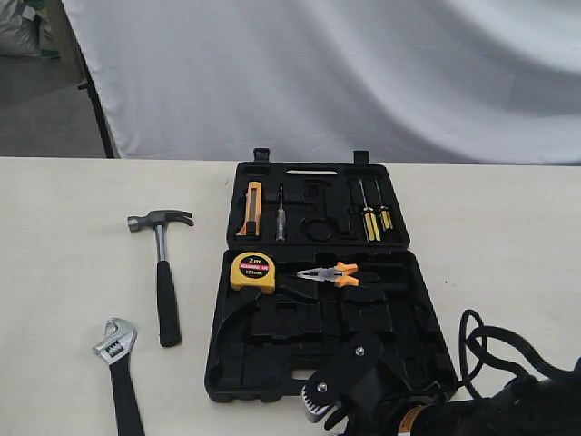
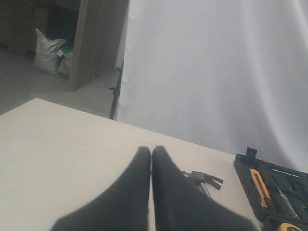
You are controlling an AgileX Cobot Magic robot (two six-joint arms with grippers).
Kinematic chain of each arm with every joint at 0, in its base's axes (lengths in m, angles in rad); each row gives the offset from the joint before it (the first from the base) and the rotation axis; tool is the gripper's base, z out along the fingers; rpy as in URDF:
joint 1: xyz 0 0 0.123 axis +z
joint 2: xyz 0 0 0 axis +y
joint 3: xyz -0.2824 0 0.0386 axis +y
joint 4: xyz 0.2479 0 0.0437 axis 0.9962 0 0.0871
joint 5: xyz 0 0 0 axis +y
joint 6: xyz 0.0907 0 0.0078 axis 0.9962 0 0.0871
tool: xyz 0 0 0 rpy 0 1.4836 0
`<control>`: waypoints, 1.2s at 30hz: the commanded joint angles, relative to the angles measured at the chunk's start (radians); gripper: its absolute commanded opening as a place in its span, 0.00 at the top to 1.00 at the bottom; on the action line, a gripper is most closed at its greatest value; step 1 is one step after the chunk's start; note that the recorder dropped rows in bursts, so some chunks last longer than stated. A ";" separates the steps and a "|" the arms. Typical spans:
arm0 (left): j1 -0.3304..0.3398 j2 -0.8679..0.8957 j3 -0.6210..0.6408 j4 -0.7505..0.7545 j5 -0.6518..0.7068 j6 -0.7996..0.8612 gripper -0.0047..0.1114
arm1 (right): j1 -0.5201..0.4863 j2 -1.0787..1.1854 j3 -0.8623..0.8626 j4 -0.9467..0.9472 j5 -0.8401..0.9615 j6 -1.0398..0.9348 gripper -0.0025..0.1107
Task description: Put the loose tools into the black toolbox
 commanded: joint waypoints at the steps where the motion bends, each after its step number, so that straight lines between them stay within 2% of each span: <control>1: 0.025 -0.003 -0.003 0.004 -0.007 -0.005 0.95 | -0.006 0.001 0.001 0.007 0.025 -0.008 0.68; 9: 0.025 -0.003 -0.003 0.004 -0.007 -0.005 0.95 | -0.006 -0.001 0.001 0.007 0.025 -0.005 0.98; 16: 0.025 -0.003 -0.003 0.004 -0.007 -0.005 0.95 | -0.006 -0.054 0.001 0.007 0.027 0.008 0.98; 23: 0.025 -0.003 -0.003 0.004 -0.007 -0.005 0.95 | -0.006 -0.211 0.001 0.007 0.044 0.008 0.98; 28: 0.025 -0.003 -0.003 0.004 -0.007 -0.005 0.95 | -0.010 -0.335 0.000 0.007 -0.076 -0.001 0.98; 31: 0.025 -0.003 -0.003 0.004 -0.007 -0.005 0.95 | -0.059 -0.375 -0.016 0.007 -0.099 -0.001 0.98; 36: 0.025 -0.003 -0.003 0.004 -0.007 -0.005 0.95 | -0.241 -0.345 -0.136 0.007 -0.002 0.007 0.98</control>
